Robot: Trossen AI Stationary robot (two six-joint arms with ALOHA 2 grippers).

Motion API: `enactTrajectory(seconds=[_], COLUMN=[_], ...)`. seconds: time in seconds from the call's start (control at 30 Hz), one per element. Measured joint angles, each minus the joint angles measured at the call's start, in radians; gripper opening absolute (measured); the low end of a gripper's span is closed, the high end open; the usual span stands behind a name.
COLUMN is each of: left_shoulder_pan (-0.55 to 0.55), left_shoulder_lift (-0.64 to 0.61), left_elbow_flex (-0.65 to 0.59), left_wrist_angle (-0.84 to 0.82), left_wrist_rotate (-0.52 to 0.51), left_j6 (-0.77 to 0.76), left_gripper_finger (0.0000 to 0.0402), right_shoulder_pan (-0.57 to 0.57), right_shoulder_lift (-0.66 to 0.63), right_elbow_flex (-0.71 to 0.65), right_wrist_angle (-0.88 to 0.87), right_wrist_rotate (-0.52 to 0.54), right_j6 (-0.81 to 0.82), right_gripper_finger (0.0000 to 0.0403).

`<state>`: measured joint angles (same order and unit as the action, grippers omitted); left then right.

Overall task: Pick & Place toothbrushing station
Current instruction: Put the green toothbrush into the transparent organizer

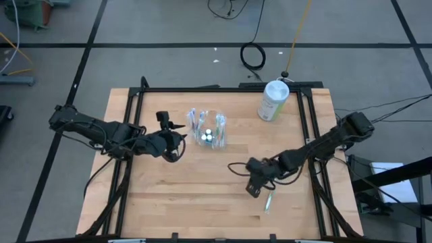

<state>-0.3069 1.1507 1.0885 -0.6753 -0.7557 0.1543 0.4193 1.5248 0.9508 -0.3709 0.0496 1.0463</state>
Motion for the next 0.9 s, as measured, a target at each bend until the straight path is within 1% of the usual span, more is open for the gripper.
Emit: enactTrajectory(seconds=[0.07, 0.13, 0.27, 0.33, 0.37, 0.47, 0.53, 0.7, 0.77, 0.9], left_shoulder_pan=[0.0, 0.0, 0.0, 0.0, 0.0, 0.0, 0.0, 0.0, 0.0, 0.0], left_shoulder_lift=[0.0, 0.0, 0.0, 0.0, 0.0, 0.0, 0.0, 0.001, 0.001, 0.001], left_elbow_flex=[0.0, 0.0, 0.0, 0.0, 0.0, 0.0, 0.0, 0.0, 0.0, 0.0], left_wrist_angle=[-0.008, -0.009, -0.009, -0.009, -0.009, -0.009, -0.009, -0.009, -0.009, -0.009], left_wrist_rotate=[0.011, 0.028, 0.031, 0.031, 0.031, 0.031, 0.032, 0.032, 0.032, 0.033], left_j6=[-0.007, -0.003, -0.003, -0.004, -0.005, -0.008, -0.005, -0.011, -0.011, -0.011], left_gripper_finger=[0.017, 0.017, 0.017, 0.017, 0.017, 0.017, 0.017, 0.017, 0.017, 0.017], right_shoulder_pan=[0.022, 0.044, 0.065, 0.076, 0.083, 0.111, 0.125, 0.133, 0.133, 0.133], right_shoulder_lift=[-0.012, -0.018, -0.018, -0.018, -0.018, -0.018, -0.018, -0.018, -0.018, -0.018], right_elbow_flex=[0.0, 0.0, -0.001, -0.001, -0.001, -0.001, -0.001, -0.002, -0.018, -0.075], right_wrist_angle=[-0.097, -0.168, -0.252, -0.278, -0.293, -0.332, -0.351, -0.383, -0.37, -0.322], right_wrist_rotate=[0.001, -0.006, -0.137, -0.173, -0.171, -0.105, -0.08, -0.067, -0.049, -0.061], right_j6=[0.138, 0.236, 0.312, 0.33, 0.349, 0.473, 0.532, 0.587, 0.612, 0.669], right_gripper_finger=[0.0084, 0.0094, 0.0109, 0.0114, 0.0116, 0.0115, 0.0113, 0.011, 0.011, 0.011])
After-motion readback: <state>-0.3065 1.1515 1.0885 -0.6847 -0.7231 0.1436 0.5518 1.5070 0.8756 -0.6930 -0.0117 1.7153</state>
